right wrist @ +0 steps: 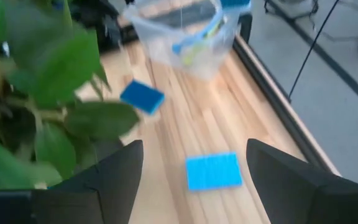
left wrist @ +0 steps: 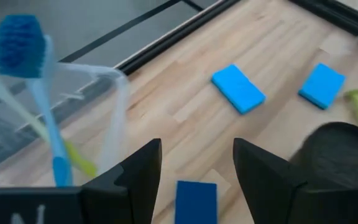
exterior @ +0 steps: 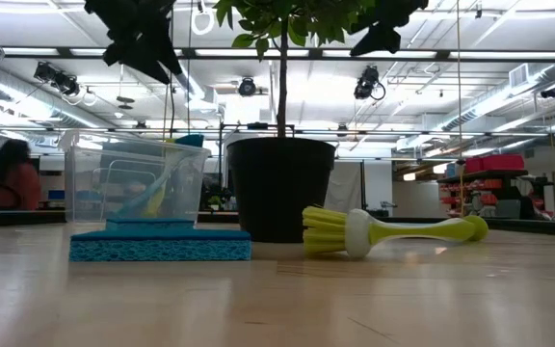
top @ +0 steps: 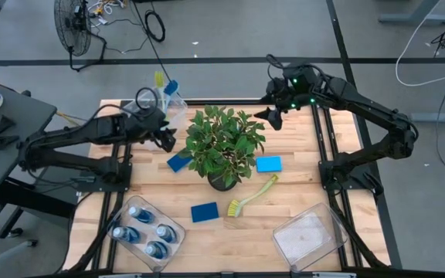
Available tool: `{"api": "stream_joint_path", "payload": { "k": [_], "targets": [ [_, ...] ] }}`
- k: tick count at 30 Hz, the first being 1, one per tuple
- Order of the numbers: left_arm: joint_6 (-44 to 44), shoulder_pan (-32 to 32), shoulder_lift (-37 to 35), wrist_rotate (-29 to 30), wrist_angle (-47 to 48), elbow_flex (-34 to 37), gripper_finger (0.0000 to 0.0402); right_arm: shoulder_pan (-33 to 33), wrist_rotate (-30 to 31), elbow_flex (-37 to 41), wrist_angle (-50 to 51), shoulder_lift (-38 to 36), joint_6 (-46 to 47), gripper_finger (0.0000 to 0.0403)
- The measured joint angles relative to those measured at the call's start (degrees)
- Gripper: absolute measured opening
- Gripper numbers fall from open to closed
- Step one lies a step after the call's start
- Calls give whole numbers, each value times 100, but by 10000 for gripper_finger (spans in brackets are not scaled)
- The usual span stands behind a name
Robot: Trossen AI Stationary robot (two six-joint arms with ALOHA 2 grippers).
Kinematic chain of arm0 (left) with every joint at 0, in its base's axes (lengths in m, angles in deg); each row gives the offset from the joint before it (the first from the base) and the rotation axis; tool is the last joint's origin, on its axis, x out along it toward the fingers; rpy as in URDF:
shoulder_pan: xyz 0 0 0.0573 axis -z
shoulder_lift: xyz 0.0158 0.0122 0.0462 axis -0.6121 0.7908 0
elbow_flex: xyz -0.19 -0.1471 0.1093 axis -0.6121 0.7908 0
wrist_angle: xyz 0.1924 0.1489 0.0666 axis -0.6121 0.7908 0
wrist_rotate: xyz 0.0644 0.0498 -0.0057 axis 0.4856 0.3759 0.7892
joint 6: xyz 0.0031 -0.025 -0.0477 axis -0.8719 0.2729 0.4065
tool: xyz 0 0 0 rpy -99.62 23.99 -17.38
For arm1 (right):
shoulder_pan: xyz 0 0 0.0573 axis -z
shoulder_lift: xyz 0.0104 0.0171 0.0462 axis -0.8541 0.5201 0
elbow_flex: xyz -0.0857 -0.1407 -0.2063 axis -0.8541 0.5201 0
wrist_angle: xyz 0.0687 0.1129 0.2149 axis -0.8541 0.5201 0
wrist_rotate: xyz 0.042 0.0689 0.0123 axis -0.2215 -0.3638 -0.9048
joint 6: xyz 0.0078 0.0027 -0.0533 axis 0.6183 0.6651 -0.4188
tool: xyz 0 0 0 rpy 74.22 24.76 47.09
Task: Pick & Place Kitchen Sink Supplies
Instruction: Put the blue sponge into the bottom right transparent bin
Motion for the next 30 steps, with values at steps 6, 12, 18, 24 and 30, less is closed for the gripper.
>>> {"api": "stream_joint_path", "payload": {
  "k": [6,12,18,24,30],
  "targets": [
    [-38,396,0,37,-28,0,204,-11,-22,0,626,0,-277,285],
    [-36,602,2,59,-171,0,204,-185,-201,603,308,-104,-375,285],
    [64,745,2,57,-249,0,204,-466,-189,1787,-873,-269,79,285],
    [82,920,4,-20,-247,0,204,-774,-90,2528,-931,-527,335,285],
    [101,966,7,-28,-247,0,199,-1145,120,2884,-726,-880,429,285]
  ]
}}
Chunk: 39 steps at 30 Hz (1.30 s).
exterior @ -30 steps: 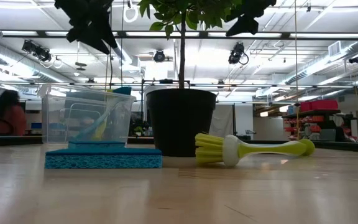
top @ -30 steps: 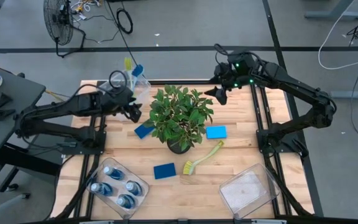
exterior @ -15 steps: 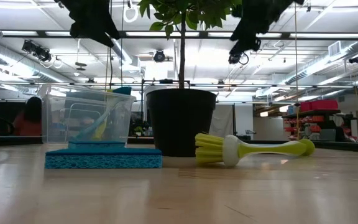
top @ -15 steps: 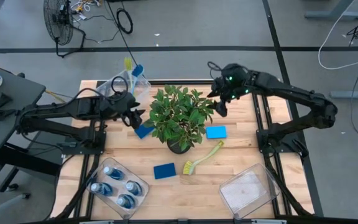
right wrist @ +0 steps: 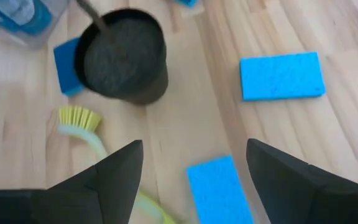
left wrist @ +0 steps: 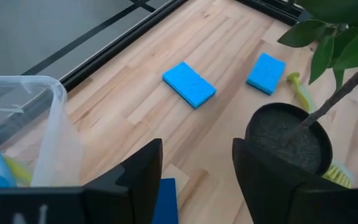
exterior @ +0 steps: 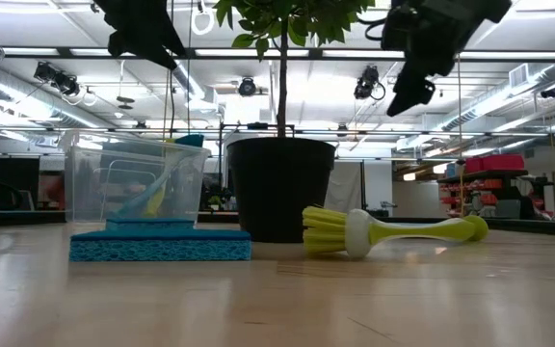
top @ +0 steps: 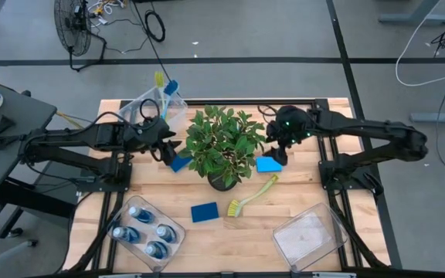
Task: Pick & Place Kitchen Sink Supplies
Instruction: Put the blue sponge into the bottom right transparent bin
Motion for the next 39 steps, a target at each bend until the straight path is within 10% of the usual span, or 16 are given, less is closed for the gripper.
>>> {"api": "stream_joint_path", "payload": {
  "k": [18,39],
  "targets": [
    [122,-2,7,-22,-4,0,195,-640,993,74,571,210,-462,285],
    [116,-2,7,-22,-2,0,195,-629,1485,2709,-2785,244,-806,285]
  ]
}}
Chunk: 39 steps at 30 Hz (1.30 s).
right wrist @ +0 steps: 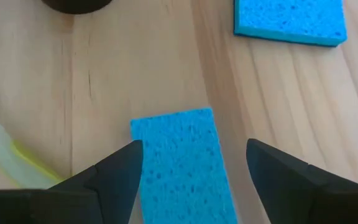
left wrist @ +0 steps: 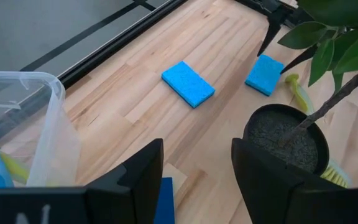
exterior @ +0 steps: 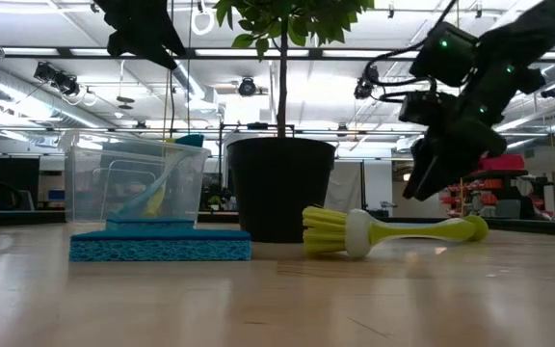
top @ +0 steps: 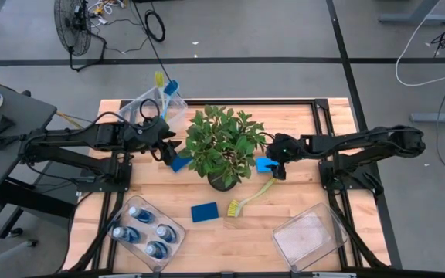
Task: Pick & Place Kitchen Sink Supplies
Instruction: Put the blue sponge into the bottom right transparent bin
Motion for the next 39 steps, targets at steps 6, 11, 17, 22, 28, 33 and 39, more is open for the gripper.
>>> {"api": "stream_joint_path", "payload": {
  "k": [6,11,17,22,28,33,39],
  "targets": [
    [2,0,0,0,2,0,195,181,19,309,-395,4,-1,285],
    [0,0,0,0,10,0,195,384,-14,320,-422,4,-77,285],
    [-2,0,0,0,17,0,195,652,-395,320,-423,50,-461,282],
    [-2,0,0,0,19,0,195,848,-742,322,-476,259,-505,268],
    [2,0,0,0,22,0,195,869,-801,322,-771,587,-738,250],
    [2,0,0,0,21,0,195,869,-803,322,-838,737,-749,239],
    [0,0,0,0,22,0,195,869,-1194,322,-844,745,-753,215]
  ]
}}
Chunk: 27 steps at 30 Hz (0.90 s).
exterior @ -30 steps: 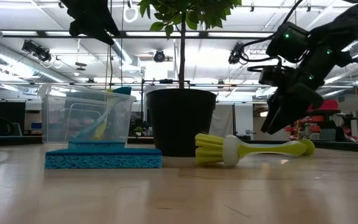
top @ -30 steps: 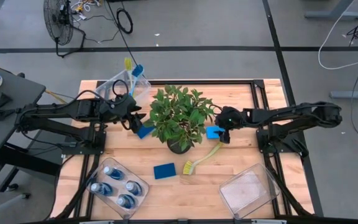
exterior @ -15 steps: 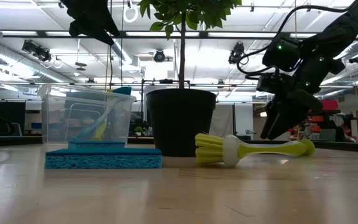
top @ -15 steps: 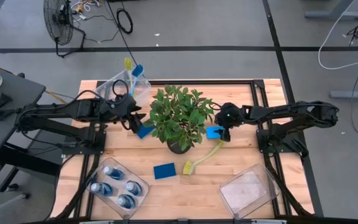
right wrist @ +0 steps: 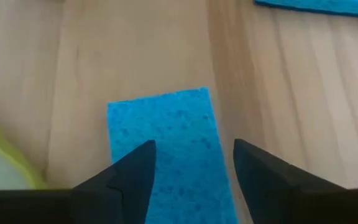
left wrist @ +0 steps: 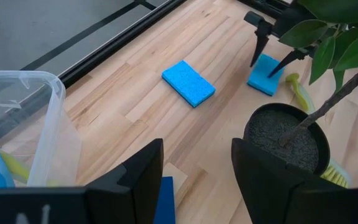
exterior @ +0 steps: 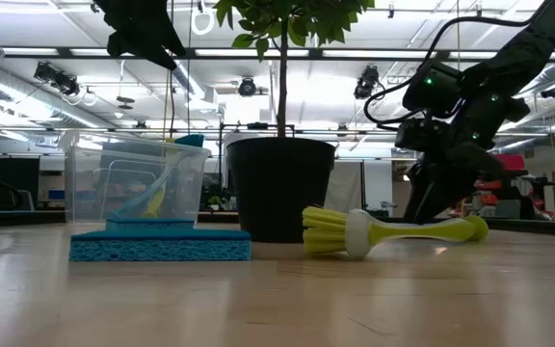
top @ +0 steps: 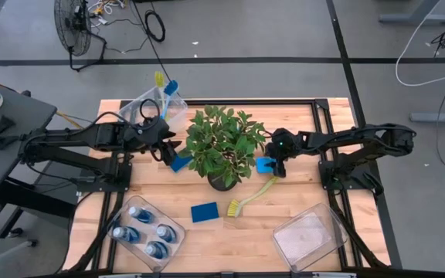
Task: Pick & Place Kitchen Sink Supplies
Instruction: Put the blue sponge into the bottom right transparent bin
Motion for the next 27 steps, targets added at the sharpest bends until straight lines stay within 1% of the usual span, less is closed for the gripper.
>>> {"api": "stream_joint_path", "payload": {
  "k": [4,10,21,27],
  "targets": [
    [-2,0,0,2,0,0,195,0,-34,0,48,0,-16,187],
    [-2,0,0,2,0,0,195,6,80,0,65,0,-27,146],
    [-2,0,0,2,0,0,195,17,91,0,118,0,-44,101],
    [-2,-1,0,42,0,0,195,13,178,0,123,0,-25,63]
  ]
}}
